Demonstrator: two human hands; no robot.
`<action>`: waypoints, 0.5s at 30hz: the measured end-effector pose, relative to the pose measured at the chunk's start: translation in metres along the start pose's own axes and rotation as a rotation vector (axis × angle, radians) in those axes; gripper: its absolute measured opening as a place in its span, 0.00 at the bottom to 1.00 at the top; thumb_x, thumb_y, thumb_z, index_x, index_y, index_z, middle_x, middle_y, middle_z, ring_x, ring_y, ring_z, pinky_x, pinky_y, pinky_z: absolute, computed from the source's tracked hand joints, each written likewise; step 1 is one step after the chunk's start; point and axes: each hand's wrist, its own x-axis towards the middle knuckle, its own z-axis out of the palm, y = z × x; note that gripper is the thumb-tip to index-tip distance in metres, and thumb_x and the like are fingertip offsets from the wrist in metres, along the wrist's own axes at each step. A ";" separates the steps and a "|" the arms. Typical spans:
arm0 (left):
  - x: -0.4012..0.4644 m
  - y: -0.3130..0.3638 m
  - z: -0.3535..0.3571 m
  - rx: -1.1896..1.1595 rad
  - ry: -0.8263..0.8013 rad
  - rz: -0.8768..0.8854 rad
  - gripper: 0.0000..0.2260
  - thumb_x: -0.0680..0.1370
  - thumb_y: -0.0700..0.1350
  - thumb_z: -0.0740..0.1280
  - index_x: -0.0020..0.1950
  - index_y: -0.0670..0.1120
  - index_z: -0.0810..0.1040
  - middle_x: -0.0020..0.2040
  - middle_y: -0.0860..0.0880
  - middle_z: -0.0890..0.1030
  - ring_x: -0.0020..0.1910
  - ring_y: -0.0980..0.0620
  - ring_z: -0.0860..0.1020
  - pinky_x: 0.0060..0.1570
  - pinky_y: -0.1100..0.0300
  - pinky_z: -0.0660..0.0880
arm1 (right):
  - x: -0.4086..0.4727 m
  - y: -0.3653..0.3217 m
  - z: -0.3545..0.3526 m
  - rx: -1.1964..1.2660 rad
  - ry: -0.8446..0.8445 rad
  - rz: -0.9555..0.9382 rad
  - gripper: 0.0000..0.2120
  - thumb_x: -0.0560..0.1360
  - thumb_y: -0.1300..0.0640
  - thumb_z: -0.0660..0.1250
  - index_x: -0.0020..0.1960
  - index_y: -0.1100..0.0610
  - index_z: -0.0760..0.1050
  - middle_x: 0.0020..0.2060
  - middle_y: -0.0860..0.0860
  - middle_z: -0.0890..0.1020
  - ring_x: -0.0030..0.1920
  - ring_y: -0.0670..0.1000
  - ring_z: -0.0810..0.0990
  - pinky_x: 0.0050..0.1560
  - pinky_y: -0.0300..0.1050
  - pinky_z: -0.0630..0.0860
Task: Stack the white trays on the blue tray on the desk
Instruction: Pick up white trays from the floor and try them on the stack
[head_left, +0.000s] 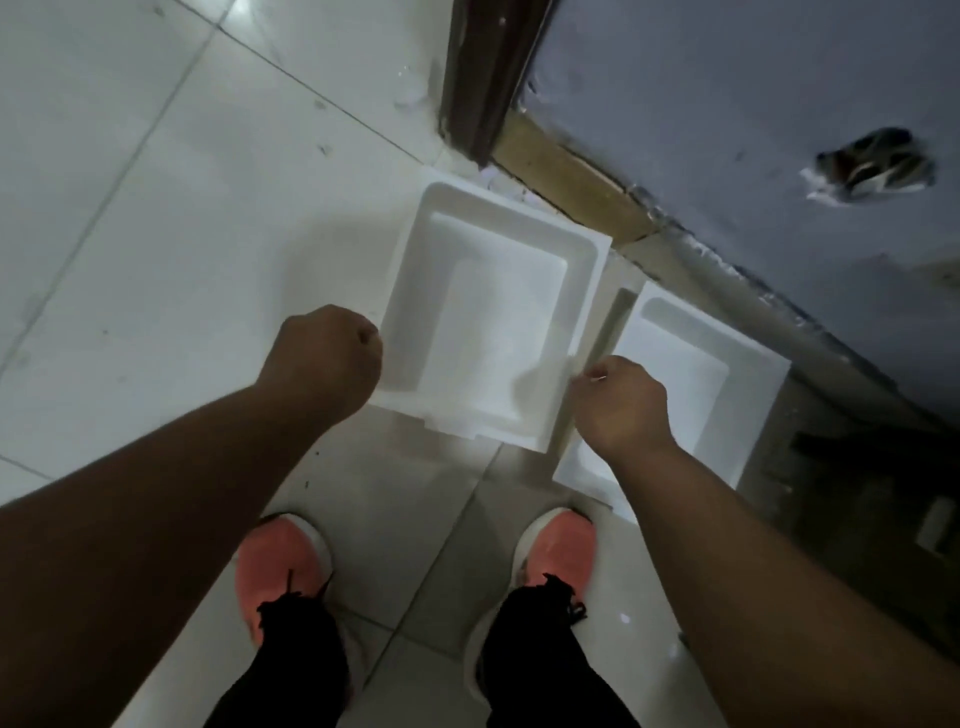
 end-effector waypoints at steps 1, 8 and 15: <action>0.017 -0.002 0.011 0.007 0.018 0.011 0.20 0.79 0.42 0.59 0.27 0.44 0.70 0.28 0.48 0.74 0.34 0.42 0.78 0.29 0.62 0.66 | 0.017 0.007 0.010 -0.006 0.026 0.010 0.12 0.79 0.52 0.62 0.56 0.57 0.78 0.47 0.50 0.81 0.40 0.49 0.75 0.42 0.41 0.70; 0.091 -0.004 0.062 0.070 0.112 0.000 0.13 0.79 0.43 0.61 0.43 0.39 0.83 0.42 0.41 0.84 0.44 0.38 0.82 0.44 0.55 0.76 | 0.090 0.026 0.041 -0.077 0.063 -0.011 0.11 0.80 0.50 0.63 0.47 0.55 0.79 0.41 0.48 0.80 0.41 0.50 0.77 0.39 0.38 0.68; 0.109 0.004 0.067 0.057 0.057 -0.099 0.09 0.78 0.41 0.65 0.50 0.38 0.83 0.47 0.40 0.84 0.40 0.43 0.77 0.41 0.57 0.71 | 0.095 0.031 0.041 -0.067 0.031 -0.033 0.07 0.79 0.53 0.64 0.45 0.55 0.77 0.40 0.49 0.80 0.41 0.50 0.76 0.42 0.40 0.69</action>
